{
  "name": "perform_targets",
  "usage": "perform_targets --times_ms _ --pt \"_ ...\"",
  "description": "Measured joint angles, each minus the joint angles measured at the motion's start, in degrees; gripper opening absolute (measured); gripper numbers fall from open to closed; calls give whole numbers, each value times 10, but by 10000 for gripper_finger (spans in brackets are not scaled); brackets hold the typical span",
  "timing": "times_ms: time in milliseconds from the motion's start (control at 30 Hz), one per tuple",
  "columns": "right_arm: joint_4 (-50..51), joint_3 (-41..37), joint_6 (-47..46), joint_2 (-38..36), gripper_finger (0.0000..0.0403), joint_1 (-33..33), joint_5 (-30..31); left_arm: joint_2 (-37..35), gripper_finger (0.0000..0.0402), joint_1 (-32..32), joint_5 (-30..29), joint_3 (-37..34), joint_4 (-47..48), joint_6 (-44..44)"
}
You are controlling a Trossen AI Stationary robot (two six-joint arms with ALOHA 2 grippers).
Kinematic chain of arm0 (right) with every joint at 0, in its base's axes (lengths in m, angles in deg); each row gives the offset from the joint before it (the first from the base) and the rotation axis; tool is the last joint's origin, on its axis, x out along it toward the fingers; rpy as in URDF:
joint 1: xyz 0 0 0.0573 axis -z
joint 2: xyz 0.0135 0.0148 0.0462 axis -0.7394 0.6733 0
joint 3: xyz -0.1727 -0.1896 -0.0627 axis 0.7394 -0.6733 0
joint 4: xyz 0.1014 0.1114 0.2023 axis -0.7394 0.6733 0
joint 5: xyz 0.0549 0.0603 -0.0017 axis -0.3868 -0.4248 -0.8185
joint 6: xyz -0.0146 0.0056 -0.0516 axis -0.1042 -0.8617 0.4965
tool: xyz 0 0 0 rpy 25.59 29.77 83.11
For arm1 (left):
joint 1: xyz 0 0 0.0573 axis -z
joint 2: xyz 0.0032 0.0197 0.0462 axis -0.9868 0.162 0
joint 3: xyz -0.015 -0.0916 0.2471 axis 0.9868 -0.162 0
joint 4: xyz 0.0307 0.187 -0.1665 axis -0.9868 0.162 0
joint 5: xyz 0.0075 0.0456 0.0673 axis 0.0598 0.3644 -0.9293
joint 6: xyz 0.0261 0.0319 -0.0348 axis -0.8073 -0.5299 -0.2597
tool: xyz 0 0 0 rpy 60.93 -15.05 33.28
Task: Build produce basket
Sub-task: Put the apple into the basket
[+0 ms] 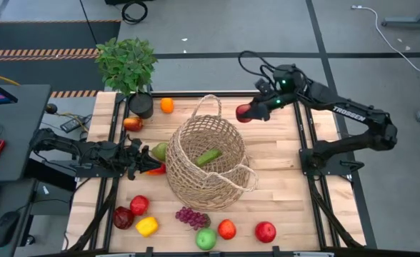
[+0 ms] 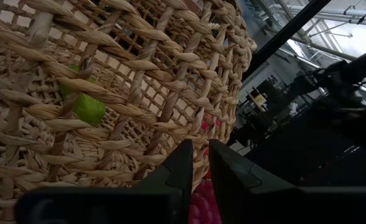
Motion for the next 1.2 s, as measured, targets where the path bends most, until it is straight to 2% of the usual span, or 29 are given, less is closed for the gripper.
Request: perform_targets --times_ms 100,300,700,1200 --pt "-74 0 -26 1 301 -21 -18 0 57 0 0 0 0 0" --pt "-192 0 -68 18 301 -68 -16 0 63 0 0 0 0 0" --pt "-321 0 -74 55 301 -158 3 0 59 0 0 0 0 0" --pt "-318 0 -105 56 298 -232 202 0 60 0 0 0 0 0"
